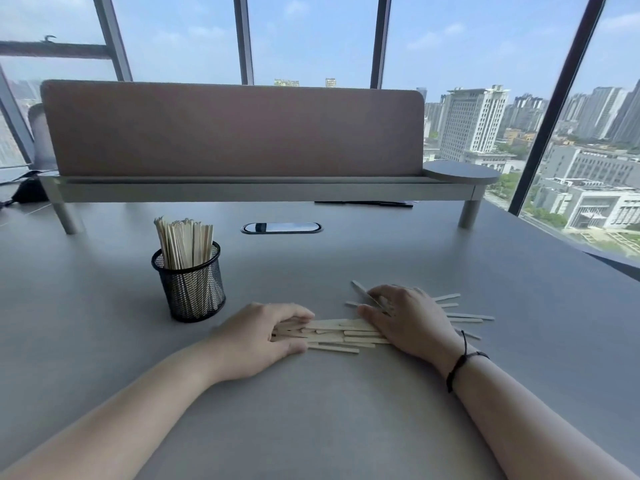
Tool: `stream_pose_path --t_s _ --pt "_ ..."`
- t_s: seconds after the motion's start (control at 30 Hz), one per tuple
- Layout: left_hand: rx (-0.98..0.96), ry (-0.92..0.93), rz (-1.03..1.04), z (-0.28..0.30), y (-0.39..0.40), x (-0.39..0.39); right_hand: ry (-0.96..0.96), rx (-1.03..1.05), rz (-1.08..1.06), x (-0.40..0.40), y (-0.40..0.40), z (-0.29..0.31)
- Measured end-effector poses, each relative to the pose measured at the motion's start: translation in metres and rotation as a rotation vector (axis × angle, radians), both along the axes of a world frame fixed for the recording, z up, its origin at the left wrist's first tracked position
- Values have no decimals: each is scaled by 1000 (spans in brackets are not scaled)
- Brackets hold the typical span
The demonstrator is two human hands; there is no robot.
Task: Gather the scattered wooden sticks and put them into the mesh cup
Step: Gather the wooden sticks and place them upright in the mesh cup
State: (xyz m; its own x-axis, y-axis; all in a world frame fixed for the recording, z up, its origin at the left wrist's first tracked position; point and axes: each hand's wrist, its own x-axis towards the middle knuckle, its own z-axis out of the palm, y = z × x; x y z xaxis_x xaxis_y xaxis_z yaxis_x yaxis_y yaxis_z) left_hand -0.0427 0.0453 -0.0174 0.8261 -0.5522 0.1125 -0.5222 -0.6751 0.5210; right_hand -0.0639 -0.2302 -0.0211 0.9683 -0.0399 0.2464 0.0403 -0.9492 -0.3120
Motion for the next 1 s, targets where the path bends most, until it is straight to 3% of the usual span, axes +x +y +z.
stream_pose_path --t_s 0.33,0.47,0.57,0.63,0.73,1.0 --pt "30 -183 127 -4 -12 -4 -39 176 173 6 44 -2" --pt "133 -169 158 -2 -4 1 -118 275 75 2 30 7" --pt "188 -146 167 2 2 1 -93 133 -76 2 -2 14" --pt "199 -132 154 3 5 4 22 15 -211 0 -25 13" --pt "288 -118 137 0 8 9 242 26 -353 -1 -49 5" --pt "238 -2 193 -1 -1 -1 225 -8 -316 5 -26 -8"
